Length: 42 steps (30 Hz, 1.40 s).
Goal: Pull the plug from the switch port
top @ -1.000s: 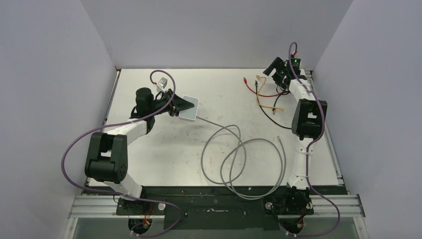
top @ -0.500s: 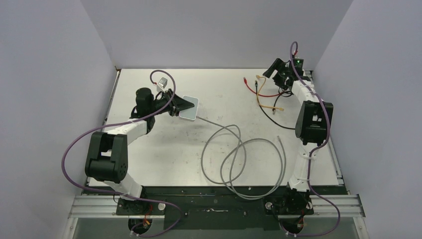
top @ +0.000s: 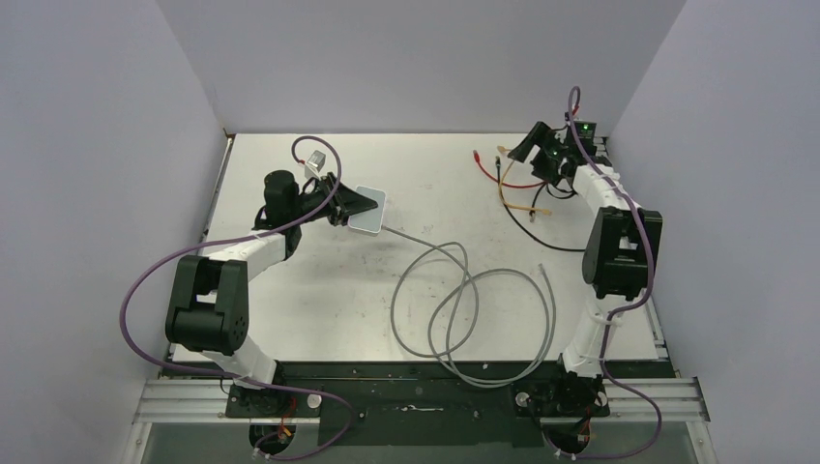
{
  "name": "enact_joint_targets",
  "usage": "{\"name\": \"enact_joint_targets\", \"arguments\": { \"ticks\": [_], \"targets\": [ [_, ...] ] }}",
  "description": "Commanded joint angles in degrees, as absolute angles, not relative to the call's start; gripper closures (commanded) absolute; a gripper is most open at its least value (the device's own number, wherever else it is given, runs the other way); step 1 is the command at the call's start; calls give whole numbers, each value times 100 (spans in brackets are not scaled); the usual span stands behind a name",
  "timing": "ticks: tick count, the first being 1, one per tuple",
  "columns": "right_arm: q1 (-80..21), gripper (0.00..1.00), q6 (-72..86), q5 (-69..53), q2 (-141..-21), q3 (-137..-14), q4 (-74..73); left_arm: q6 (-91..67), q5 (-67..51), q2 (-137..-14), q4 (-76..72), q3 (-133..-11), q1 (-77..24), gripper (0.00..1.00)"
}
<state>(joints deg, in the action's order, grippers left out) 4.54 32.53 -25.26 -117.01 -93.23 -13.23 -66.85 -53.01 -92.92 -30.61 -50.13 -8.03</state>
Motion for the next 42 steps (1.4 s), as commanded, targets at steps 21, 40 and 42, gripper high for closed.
{"name": "enact_joint_targets", "arguments": {
  "ticks": [21, 40, 42],
  "targets": [
    [-912, 10, 2977, -4026, -10898, -8364, -1524, -6755, -5504, -9453, -3511, -5180, -773, 100],
    [-1724, 10, 3065, -6314, -10984, -8253, -290, -7328, -5513, -9656, -4347, -5114, -826, 100],
    [-1845, 10, 3075, -6435, -10994, -8265, -224, -7360, -5524, -9674, -4403, -5123, -826, 100]
  ]
}}
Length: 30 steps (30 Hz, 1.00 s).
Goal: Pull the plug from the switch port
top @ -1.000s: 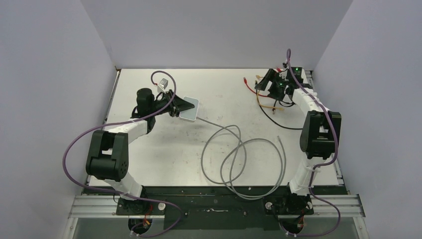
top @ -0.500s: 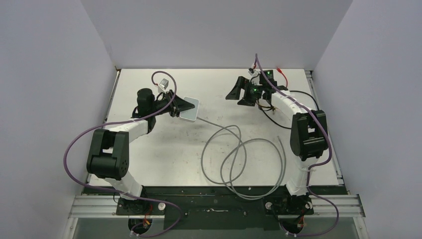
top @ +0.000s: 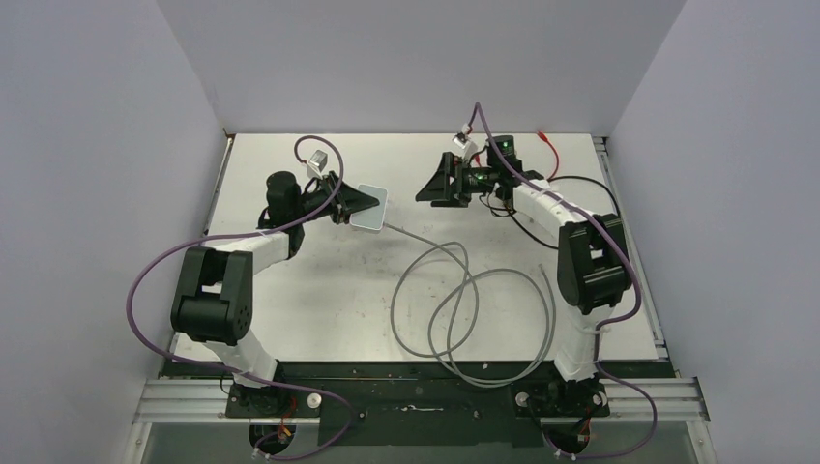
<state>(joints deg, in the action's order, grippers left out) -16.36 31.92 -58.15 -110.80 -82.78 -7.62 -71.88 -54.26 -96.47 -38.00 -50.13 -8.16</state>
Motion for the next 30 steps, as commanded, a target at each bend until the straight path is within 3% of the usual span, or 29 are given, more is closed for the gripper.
{"name": "enact_joint_targets", "arguments": {
  "ticks": [1, 20, 30],
  "targets": [
    [-1900, 10, 3075, -6481, -11006, -8281, -213, -7377, -5525, -9683, -4423, -5124, -823, 100],
    [-2483, 2, 3454, -6894, -11228, -8416, 192, -7443, -5523, -9711, -4542, -5148, -825, 100],
    [-2614, 12, 3610, -7114, -11153, -8344, 378, -7453, -5508, -9747, -4535, -5187, -822, 100]
  ]
}}
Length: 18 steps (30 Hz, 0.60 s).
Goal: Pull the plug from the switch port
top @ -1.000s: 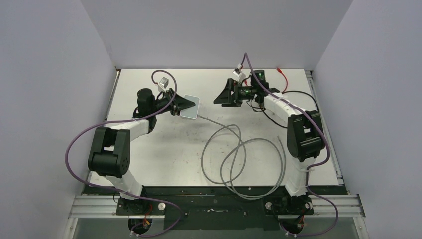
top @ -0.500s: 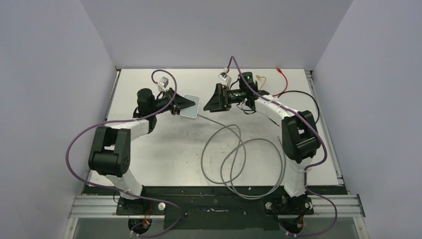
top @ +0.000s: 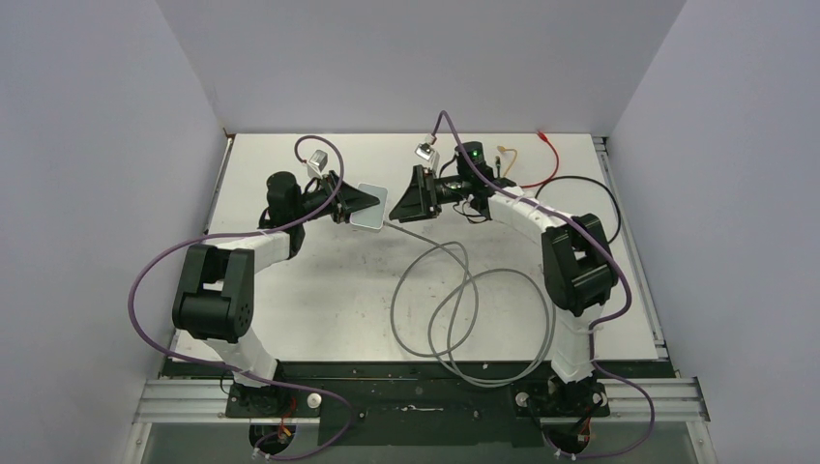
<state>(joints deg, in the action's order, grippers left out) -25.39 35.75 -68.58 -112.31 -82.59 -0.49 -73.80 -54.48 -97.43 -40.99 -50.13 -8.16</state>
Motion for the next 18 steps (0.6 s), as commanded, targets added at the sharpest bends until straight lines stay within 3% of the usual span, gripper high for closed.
{"name": "enact_joint_targets", "arguments": {
  "ticks": [1, 10, 18],
  "targets": [
    [-2622, 13, 3618, -7121, -11146, -8353, 382, -7453, -5507, -9747, -4529, -5202, -826, 100],
    [-2698, 19, 3850, -7135, -11105, -8451, 551, -7382, -5423, -9647, -4360, -5253, -821, 100],
    [-2814, 32, 3979, -7169, -11193, -8540, 564, -7383, -5431, -9628, -4333, -5322, -826, 100]
  ]
}}
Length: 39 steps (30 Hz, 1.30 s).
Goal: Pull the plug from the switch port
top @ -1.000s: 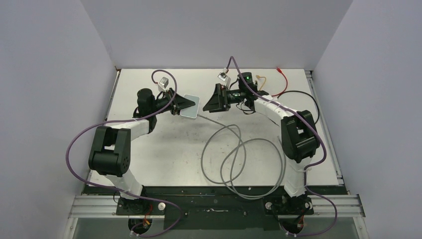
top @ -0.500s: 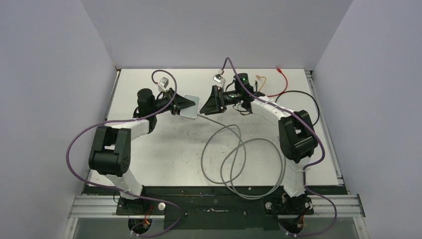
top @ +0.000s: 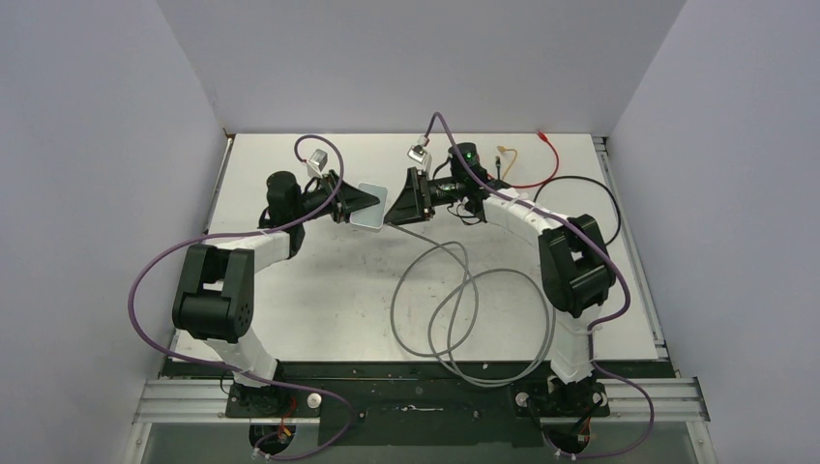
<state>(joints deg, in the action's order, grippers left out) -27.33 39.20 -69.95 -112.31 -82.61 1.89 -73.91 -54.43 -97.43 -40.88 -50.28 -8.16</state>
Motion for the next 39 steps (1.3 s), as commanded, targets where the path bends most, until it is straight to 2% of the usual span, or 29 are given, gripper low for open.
{"name": "enact_joint_targets", "arguments": {
  "ticks": [1, 7, 12, 18, 25, 30, 33, 39],
  "targets": [
    [-2820, 37, 3987, -7178, -11201, -8543, 564, -7383, -5432, -9632, -4333, -5327, -826, 100],
    [-2848, 52, 4020, -7252, -11197, -8561, 563, -7383, -5440, -9665, -4342, -5357, -826, 100],
    [-2848, 58, 4025, -7275, -11158, -8543, 543, -7383, -5423, -9694, -4351, -5380, -826, 100],
    [-2846, 52, 4068, -7236, -11136, -8614, 521, -7527, -5380, -9728, -4435, -5440, -821, 100],
    [-2826, 29, 4765, -6987, -10986, -8653, 1082, -7734, -5162, -9607, -4383, -5480, -817, 100],
    [-2821, 23, 5758, -6840, -10853, -8587, 2107, -7816, -5069, -9491, -4398, -5592, -817, 100],
    [-2830, 24, 6281, -6805, -10878, -8572, 2417, -7910, -5062, -9482, -4428, -5709, -810, 100],
    [-2830, 39, 6759, -6816, -10888, -8411, 2670, -8154, -5022, -9539, -4696, -5800, -799, 100]
  ]
}}
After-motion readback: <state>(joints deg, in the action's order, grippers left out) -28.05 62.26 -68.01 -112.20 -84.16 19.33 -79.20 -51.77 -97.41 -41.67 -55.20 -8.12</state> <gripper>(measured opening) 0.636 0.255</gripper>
